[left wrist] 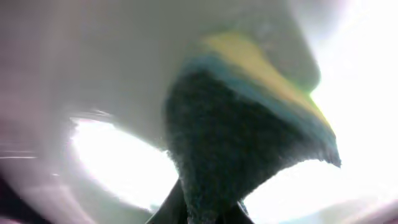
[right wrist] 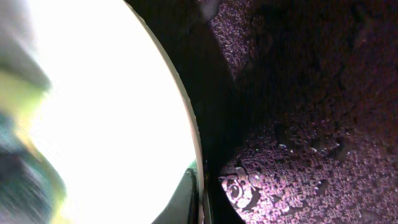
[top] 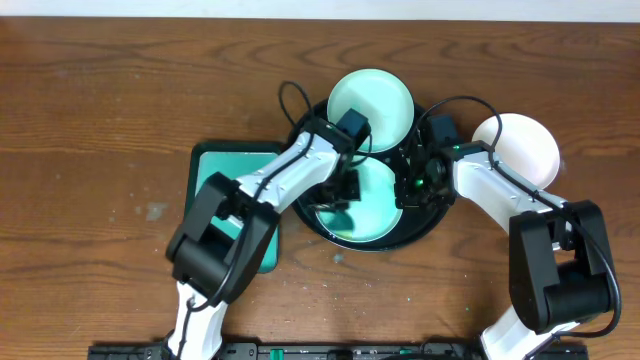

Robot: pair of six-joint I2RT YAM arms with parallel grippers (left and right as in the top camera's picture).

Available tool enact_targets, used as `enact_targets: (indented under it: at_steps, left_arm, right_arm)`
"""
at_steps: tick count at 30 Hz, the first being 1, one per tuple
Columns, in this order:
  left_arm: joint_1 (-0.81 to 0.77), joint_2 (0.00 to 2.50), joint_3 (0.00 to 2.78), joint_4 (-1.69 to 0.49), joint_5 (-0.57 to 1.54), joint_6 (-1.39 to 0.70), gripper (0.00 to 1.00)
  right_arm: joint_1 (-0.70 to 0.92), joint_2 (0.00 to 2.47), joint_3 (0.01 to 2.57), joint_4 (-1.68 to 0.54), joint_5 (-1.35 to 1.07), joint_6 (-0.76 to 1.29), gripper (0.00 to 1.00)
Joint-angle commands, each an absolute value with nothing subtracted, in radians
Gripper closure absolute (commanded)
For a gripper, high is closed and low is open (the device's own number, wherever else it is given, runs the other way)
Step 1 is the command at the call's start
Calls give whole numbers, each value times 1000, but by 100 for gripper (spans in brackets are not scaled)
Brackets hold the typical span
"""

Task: Clean dirty plates on tray and stack at the side
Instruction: 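Scrub the pale green plate with the sponge held by left gripper, then put the sponge back in the soapy tray with the left gripper, then lift the pale green plate with the right gripper and carry right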

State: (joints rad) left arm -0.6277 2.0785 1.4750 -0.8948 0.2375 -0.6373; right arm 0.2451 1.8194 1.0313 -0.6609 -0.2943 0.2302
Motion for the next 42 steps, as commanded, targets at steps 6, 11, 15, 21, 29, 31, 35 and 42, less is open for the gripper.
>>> enact_targets:
  at_steps: [6,11,15,21,29,31,35,42]
  left_arm:
    - [-591,1873,1454,-996,-155,-652,93]
    - [-500,1666,1453,-1092,-246,-618,93]
    - [-362,1635,1383,-1138,-323,-618,92]
    - [-172,1663,1099,-931,-67,-550,92]
    - [-94,1559,1131,-987,19,-486,59]
    - [-94,1472,1141,-994,19,-487,39]
    - [-94,1276,1142,-993,19,-491,30]
    - [-94,900,1142,-970,19,-490,29]
  right_arm:
    - [250,1850,1017,-667,-236,220,99]
    - [250,1850,1017,-666,-234,220,99]
    - [250,1850,1017,-660,-160,259,99]
    - [258,1850,1017,-633,-139,263,97]
    - [337,1728,1082,-694,-59,245,99]
    - [399,1634,1101,-687,28,226,99]
    - [518,1508,1114,-610,165,187,99]
    - [753,1504,1114,-215,168,119,99]
